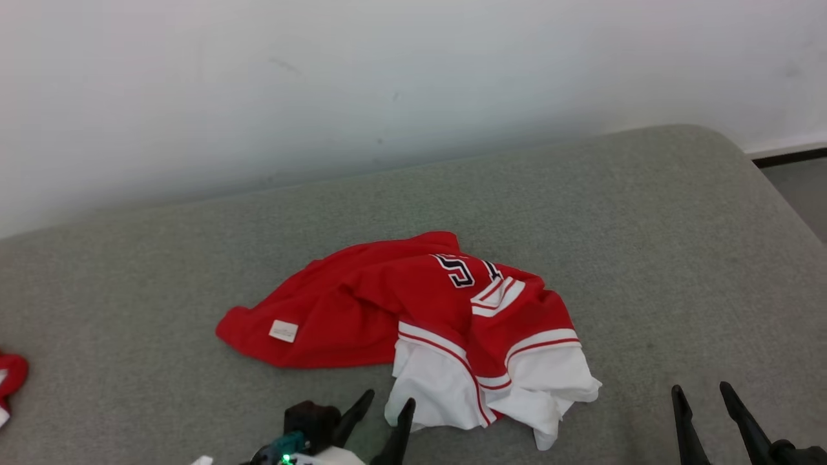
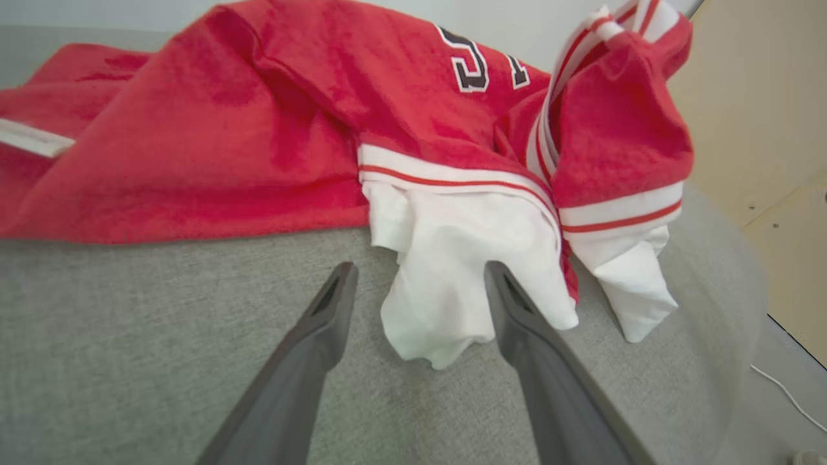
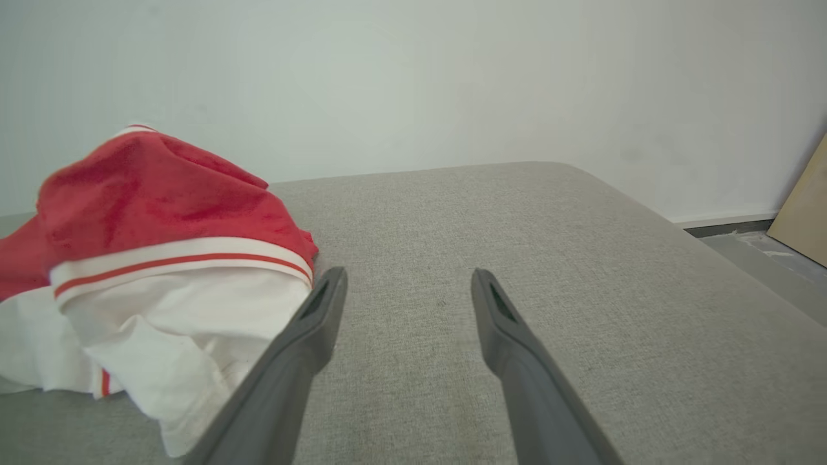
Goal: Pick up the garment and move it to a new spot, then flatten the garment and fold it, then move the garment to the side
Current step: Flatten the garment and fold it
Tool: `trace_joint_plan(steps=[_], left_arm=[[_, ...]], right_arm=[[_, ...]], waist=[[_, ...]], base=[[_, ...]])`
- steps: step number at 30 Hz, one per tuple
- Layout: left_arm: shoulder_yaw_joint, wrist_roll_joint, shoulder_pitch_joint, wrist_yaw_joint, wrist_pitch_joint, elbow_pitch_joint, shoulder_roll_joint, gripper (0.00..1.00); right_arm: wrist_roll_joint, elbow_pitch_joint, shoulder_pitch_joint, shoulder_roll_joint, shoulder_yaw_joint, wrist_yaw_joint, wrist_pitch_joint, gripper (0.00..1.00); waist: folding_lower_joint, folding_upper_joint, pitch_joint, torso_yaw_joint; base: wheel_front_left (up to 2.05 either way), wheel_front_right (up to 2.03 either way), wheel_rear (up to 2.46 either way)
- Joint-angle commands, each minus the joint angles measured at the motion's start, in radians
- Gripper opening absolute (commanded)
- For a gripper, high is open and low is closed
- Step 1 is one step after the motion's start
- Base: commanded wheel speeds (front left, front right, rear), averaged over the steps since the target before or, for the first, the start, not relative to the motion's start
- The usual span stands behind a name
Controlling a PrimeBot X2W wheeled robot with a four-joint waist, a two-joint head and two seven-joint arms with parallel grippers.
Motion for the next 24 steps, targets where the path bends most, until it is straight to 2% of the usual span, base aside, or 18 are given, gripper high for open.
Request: trace_joint_plan(steps=[1,9,10,11,12,14,15,19,24], left_arm=[[-0.004,-0.011,-0.037,-0.004,0.011,0.038,0.007,1.0],[-0.022,-0.056,-0.1,-0.012,0.054,0.152,0.021,1.0],[-0.039,-0.063,-0.099,-0.014,0.062,0.157,0.018,0.96],[-0.053,-0.083,-0.097,-0.016,0.071,0.16,0.015,0.36],[-0.073,-0.105,-0.097,-0.017,0.079,0.158,0.013,0.0],[-0.133,-0.156,-0.1,-0.018,0.095,0.133,0.008,0.0],[-0.133,-0.156,-0.1,-0.018,0.095,0.133,0.008,0.0],[-0.221,-0.302,-0.121,-0.018,0.124,0.045,0.018,0.0],[-0.303,-0.507,-0.168,-0.015,0.17,-0.158,0.079,0.0]], right_arm=[[0.004,-0.002,-0.012,0.0,-0.007,-0.003,0.001,1.0],[0.007,-0.011,-0.03,0.01,-0.017,-0.003,0.001,1.0],[0.007,-0.012,-0.031,0.012,-0.018,-0.003,0.001,1.0],[0.006,-0.012,-0.033,0.013,-0.019,-0.003,0.001,1.0],[0.005,-0.013,-0.036,0.015,-0.02,-0.003,0.001,1.0],[0.004,-0.013,-0.04,0.016,-0.02,-0.003,0.001,1.0],[0.004,-0.013,-0.04,0.016,-0.02,-0.003,0.001,1.0],[0.002,-0.008,-0.046,0.017,-0.02,-0.003,0.001,1.0],[0.003,-0.007,-0.047,0.017,-0.024,-0.003,0.001,1.0]], waist=[[0.0,-0.0001,0.037,-0.044],[0.0,-0.0001,0.081,-0.085],[0.0,-0.0001,0.084,-0.087],[0.0,-0.0001,0.087,-0.087],[0.0,-0.0001,0.09,-0.088],[0.0,-0.0001,0.095,-0.089],[0.0,-0.0001,0.095,-0.089],[0.0,-0.0001,0.095,-0.088],[0.0,-0.0001,0.093,-0.08]], base=[[0.0,0.0,0.0],[0.0,0.0,0.0],[0.0,0.0,0.0],[0.0,0.0,0.0],[0.0,0.0,0.0],[0.0,0.0,0.0],[0.0,0.0,0.0],[0.0,0.0,0.0],[0.0,0.0,0.0]])
